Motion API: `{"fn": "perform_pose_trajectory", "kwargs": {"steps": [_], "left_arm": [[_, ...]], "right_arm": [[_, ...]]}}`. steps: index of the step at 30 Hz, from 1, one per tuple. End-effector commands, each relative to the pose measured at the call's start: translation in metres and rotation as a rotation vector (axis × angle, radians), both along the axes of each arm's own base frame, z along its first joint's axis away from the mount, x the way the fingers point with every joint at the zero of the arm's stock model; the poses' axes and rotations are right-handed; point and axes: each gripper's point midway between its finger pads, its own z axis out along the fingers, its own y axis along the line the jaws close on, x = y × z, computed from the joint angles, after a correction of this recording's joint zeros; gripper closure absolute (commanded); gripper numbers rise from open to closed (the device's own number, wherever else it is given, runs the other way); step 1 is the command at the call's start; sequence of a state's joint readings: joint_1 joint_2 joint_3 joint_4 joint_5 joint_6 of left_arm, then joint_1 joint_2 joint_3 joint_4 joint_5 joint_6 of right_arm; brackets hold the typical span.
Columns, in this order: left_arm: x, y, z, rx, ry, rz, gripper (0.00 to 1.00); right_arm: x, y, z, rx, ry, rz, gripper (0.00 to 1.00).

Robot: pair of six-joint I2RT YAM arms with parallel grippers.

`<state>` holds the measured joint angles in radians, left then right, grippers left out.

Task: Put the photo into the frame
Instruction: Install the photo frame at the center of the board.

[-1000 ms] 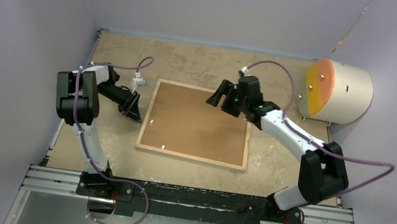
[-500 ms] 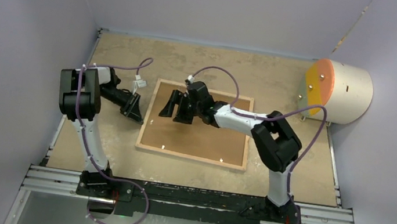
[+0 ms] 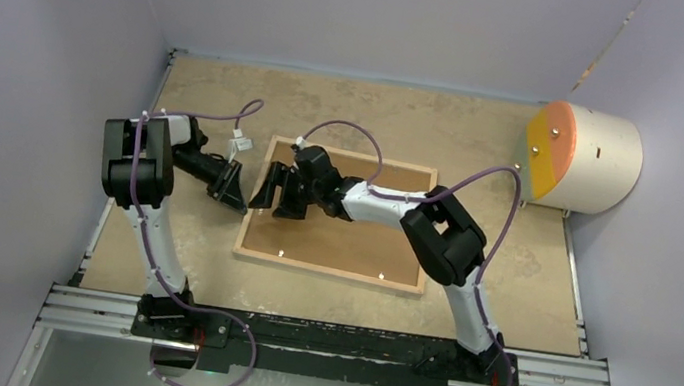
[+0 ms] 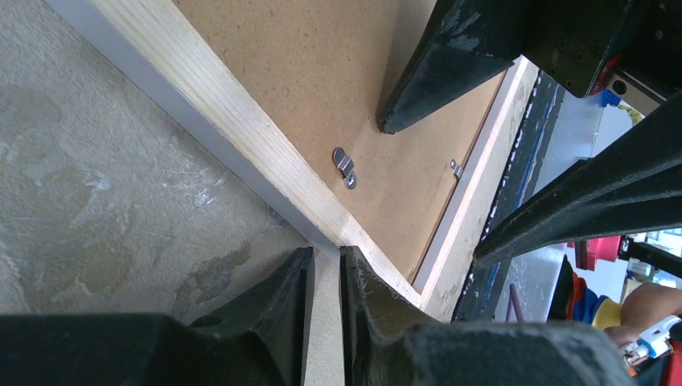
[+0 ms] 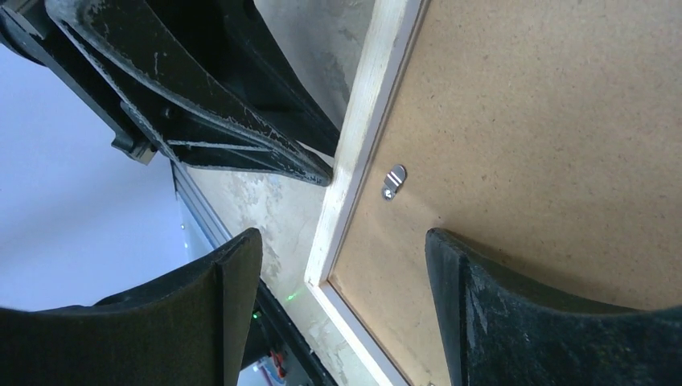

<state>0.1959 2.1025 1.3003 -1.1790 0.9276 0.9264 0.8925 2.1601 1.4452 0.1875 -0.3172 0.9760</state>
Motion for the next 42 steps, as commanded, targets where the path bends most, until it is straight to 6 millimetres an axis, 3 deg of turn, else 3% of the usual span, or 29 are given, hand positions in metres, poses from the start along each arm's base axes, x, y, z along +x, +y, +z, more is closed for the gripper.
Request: {"fn": "perform_pose_trajectory", "kwargs": {"steps": [1, 30, 42], "left_arm": [[0.01, -0.003, -0.003, -0.023, -0.053, -0.003, 0.8], [0.012, -0.002, -0.002, -0.014, -0.072, -0.008, 0.82], [0.012, -0.001, -0.002, -0.012, -0.077, -0.011, 0.82]], "right_arm": [[0.007, 0.014, 0.014, 0.045, -0.023, 0.006, 0.24], [0.003, 0.04, 0.002, 0.09, 0.038, 0.037, 0.28], [0.001, 0.041, 0.002, 0.091, 0.061, 0.042, 0.29]]}}
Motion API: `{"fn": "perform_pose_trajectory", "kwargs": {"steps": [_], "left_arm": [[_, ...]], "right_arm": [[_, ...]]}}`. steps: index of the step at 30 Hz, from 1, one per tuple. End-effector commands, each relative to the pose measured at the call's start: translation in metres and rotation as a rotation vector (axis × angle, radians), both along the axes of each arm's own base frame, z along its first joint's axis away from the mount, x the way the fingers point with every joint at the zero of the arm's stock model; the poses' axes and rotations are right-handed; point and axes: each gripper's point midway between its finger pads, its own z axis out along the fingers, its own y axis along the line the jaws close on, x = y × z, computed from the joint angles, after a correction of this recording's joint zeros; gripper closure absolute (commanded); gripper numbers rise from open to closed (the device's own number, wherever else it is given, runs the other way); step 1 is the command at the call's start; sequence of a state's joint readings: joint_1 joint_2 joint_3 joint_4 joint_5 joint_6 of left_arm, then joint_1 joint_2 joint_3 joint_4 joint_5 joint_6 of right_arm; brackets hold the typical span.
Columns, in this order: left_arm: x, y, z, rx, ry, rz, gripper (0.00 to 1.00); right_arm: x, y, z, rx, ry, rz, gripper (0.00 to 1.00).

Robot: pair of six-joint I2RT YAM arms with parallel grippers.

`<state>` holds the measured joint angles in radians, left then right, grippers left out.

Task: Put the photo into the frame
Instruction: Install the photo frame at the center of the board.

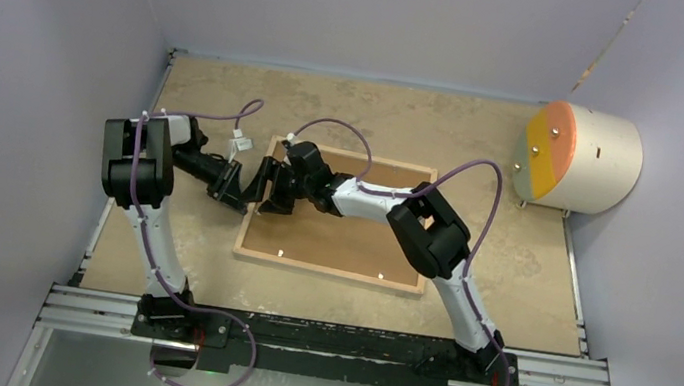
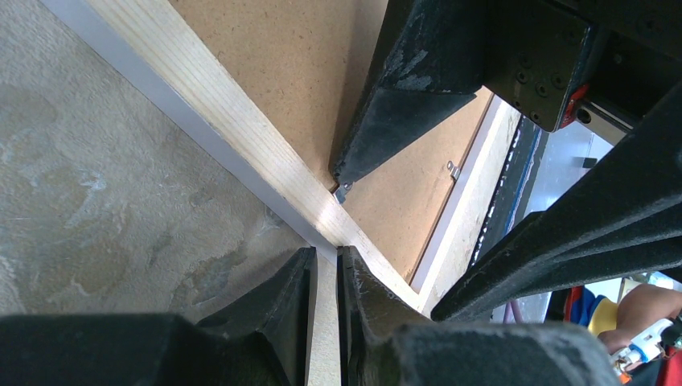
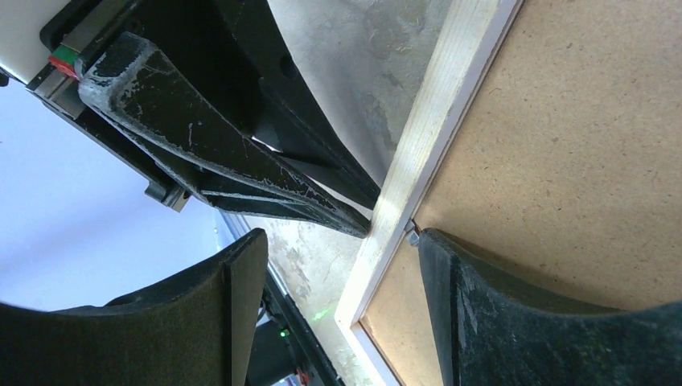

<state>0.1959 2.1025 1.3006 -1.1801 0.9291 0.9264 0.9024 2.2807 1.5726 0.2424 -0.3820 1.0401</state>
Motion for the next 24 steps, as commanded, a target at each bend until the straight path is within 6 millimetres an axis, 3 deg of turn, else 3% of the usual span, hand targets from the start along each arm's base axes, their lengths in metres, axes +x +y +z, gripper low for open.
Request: {"fn": "perform_pose_trajectory", "kwargs": {"steps": [1, 10, 13, 15, 18, 21, 24], "left_arm": [[0.013, -0.001, -0.002, -0.009, -0.079, -0.012, 0.82], [0.016, 0.002, 0.004, -0.005, -0.091, -0.01, 0.83], [0.02, 0.005, 0.01, -0.002, -0.106, -0.006, 0.8], [0.023, 0.008, 0.015, 0.005, -0.12, -0.003, 0.74], [0.027, 0.012, 0.023, 0.015, -0.145, 0.005, 0.57], [0.029, 0.016, 0.029, 0.03, -0.17, 0.002, 0.47], [0.028, 0.019, 0.035, 0.052, -0.196, -0.012, 0.42]], "right_arm": [[-0.008, 0.006, 0.004, 0.006, 0.027, 0.027, 0.29], [0.014, -0.011, 0.04, -0.045, -0.147, 0.038, 0.24], [0.017, -0.032, 0.053, -0.123, -0.289, 0.068, 0.19], [0.019, -0.056, 0.06, -0.209, -0.415, 0.09, 0.15], [0.004, -0.097, 0.052, -0.361, -0.532, 0.172, 0.13], [-0.021, -0.134, 0.041, -0.463, -0.595, 0.249, 0.13], [-0.05, -0.158, 0.029, -0.533, -0.645, 0.345, 0.15]]}}
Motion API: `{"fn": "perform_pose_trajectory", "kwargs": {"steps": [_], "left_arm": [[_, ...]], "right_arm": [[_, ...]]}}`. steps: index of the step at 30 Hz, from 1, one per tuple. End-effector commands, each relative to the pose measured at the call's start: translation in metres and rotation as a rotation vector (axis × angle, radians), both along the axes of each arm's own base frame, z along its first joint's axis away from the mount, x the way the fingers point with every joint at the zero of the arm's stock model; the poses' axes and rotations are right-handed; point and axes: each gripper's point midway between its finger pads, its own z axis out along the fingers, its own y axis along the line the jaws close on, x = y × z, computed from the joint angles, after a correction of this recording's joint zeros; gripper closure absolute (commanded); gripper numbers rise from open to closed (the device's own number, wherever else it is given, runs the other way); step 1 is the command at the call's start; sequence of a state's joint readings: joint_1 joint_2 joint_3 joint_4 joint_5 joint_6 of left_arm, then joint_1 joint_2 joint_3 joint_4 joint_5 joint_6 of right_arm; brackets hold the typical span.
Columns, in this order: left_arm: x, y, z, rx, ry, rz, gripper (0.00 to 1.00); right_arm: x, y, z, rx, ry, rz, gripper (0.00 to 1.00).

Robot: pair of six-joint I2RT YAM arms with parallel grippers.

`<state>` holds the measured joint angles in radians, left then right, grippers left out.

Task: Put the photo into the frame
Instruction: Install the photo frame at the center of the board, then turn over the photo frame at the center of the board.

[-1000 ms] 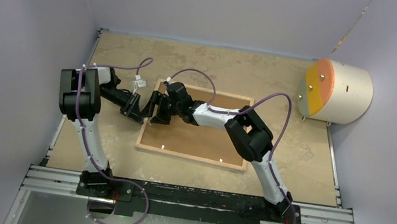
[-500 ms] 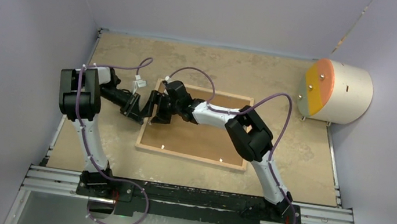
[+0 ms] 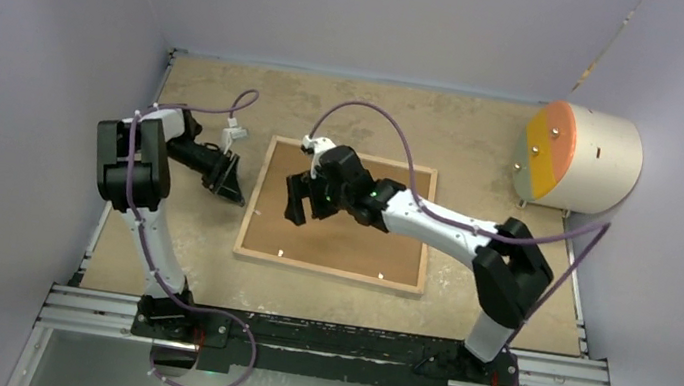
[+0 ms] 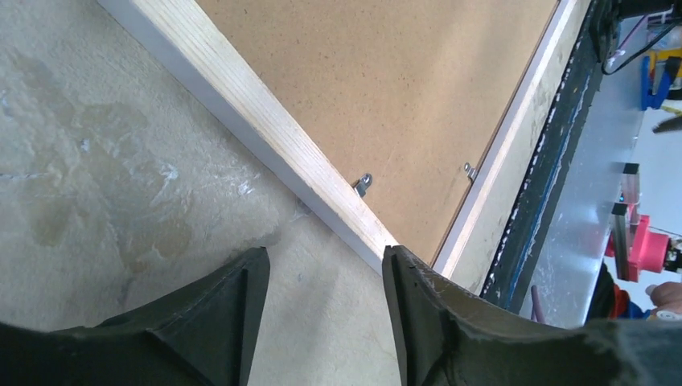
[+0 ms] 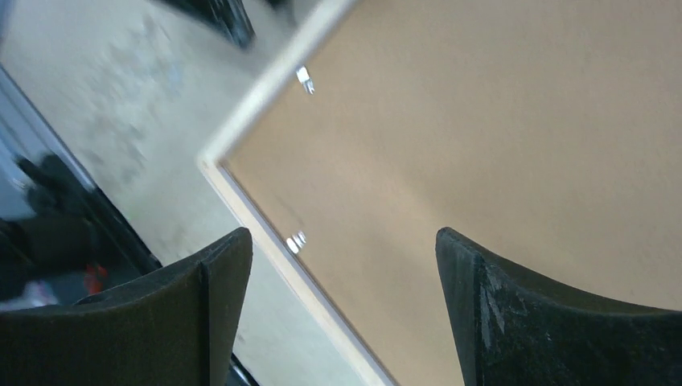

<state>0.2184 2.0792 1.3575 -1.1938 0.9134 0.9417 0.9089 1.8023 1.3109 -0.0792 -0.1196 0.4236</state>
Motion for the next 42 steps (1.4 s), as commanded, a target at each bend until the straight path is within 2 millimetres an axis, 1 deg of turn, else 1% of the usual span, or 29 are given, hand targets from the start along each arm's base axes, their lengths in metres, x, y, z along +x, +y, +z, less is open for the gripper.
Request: {"fn": "perform_pose_trajectory", "kwargs": {"steps": [1, 4, 6, 8, 12, 17, 20, 22, 26, 30, 33, 36, 38, 40, 42], "left_arm": [[0.01, 0.009, 0.024, 0.037, -0.129, -0.026, 0.4], [0.009, 0.013, 0.027, 0.074, -0.161, -0.043, 0.35], [0.008, 0.016, 0.027, 0.102, -0.176, -0.047, 0.34], [0.006, 0.019, 0.027, 0.127, -0.185, -0.055, 0.31], [0.001, 0.024, 0.028, 0.172, -0.207, -0.067, 0.3], [-0.002, 0.027, 0.031, 0.206, -0.244, -0.071, 0.3], [-0.005, 0.028, 0.031, 0.221, -0.264, -0.072, 0.29], [-0.005, 0.029, 0.031, 0.233, -0.287, -0.07, 0.28], [-0.007, 0.024, 0.039, 0.219, -0.376, -0.084, 0.25], [-0.011, 0.016, 0.058, 0.194, -0.551, -0.158, 0.22], [-0.015, 0.015, 0.073, 0.212, -0.691, -0.213, 0.19], [-0.023, 0.014, 0.084, 0.241, -0.809, -0.277, 0.16], [-0.029, 0.016, 0.085, 0.278, -0.871, -0.324, 0.13], [-0.035, 0.018, 0.087, 0.312, -0.943, -0.383, 0.13], [-0.041, 0.017, 0.095, 0.35, -1.044, -0.444, 0.12]], "right_arm": [[-0.041, -0.048, -0.037, -0.258, -0.119, 0.161, 0.16], [-0.064, -0.055, -0.051, -0.321, -0.142, 0.229, 0.21], [-0.076, -0.054, -0.059, -0.358, -0.16, 0.269, 0.23], [-0.082, -0.052, -0.066, -0.4, -0.178, 0.293, 0.27], [-0.086, -0.048, -0.072, -0.461, -0.213, 0.31, 0.39], [-0.088, -0.044, -0.08, -0.486, -0.229, 0.32, 0.44], [-0.091, -0.042, -0.084, -0.496, -0.237, 0.325, 0.49], [-0.091, -0.042, -0.086, -0.499, -0.244, 0.322, 0.55], [-0.091, -0.041, -0.084, -0.494, -0.267, 0.312, 0.74], [-0.086, -0.034, -0.073, -0.478, -0.289, 0.3, 0.9], [-0.088, -0.024, -0.056, -0.434, -0.286, 0.316, 1.0], [-0.084, -0.009, -0.031, -0.377, -0.316, 0.32, 1.0], [-0.08, 0.002, -0.009, -0.327, -0.34, 0.315, 1.0], [-0.078, 0.01, 0.009, -0.277, -0.344, 0.311, 1.0], [-0.074, 0.014, 0.026, -0.229, -0.339, 0.297, 1.0]]}}
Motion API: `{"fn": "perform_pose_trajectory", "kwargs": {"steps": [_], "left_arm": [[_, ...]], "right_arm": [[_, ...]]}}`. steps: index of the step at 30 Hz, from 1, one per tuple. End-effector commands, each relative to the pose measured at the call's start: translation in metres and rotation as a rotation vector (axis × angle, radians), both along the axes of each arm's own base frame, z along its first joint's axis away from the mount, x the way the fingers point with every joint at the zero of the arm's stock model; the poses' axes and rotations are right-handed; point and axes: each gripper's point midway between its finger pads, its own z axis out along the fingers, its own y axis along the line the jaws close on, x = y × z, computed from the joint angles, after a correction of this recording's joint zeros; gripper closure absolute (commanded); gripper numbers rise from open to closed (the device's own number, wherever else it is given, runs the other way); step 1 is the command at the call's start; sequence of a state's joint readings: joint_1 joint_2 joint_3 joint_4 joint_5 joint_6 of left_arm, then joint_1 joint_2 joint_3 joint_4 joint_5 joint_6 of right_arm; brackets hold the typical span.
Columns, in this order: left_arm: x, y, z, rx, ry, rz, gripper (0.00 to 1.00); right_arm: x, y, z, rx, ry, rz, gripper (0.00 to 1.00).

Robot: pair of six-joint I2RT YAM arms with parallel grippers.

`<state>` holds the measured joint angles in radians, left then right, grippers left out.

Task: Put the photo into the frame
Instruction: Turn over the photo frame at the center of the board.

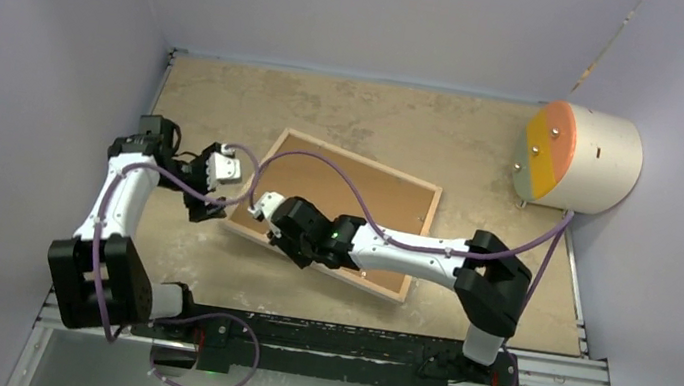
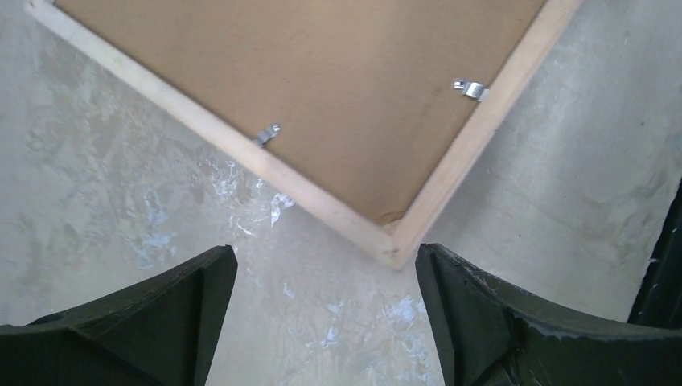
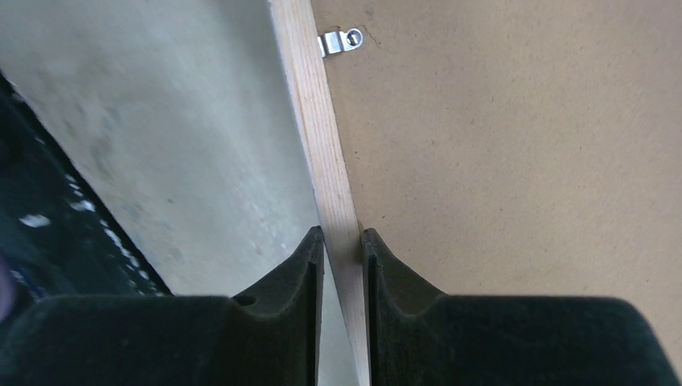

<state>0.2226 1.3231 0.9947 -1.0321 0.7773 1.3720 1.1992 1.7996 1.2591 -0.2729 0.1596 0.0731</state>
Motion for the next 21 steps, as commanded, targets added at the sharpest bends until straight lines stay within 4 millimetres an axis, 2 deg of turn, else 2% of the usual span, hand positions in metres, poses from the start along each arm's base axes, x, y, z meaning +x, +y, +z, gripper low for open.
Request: {"fn": "perform_pose_trajectory", "kwargs": {"steps": [1, 6, 10, 15, 21], "left_arm": [[-0.007, -0.001, 0.014, 0.097, -0.251, -0.176, 0.1], [-0.012, -0.003, 0.031, 0.196, -0.474, -0.295, 0.03], [-0.011, -0.008, 0.041, 0.231, -0.579, -0.391, 0.02], [0.011, -0.011, 0.054, 0.263, -0.708, -0.421, 0.03], [0.04, -0.035, 0.065, 0.308, -0.813, -0.44, 0.16]], "right_arm": [[0.019, 0.031, 0.085, 0.237, -0.032, -0.027, 1.0], [0.03, 0.034, 0.12, 0.357, 0.014, -0.034, 1.0], [0.038, 0.035, 0.137, 0.391, 0.026, -0.032, 1.0], [0.042, 0.04, 0.157, 0.428, 0.038, -0.017, 1.0], [0.05, 0.043, 0.168, 0.447, 0.066, -0.026, 1.0]]}}
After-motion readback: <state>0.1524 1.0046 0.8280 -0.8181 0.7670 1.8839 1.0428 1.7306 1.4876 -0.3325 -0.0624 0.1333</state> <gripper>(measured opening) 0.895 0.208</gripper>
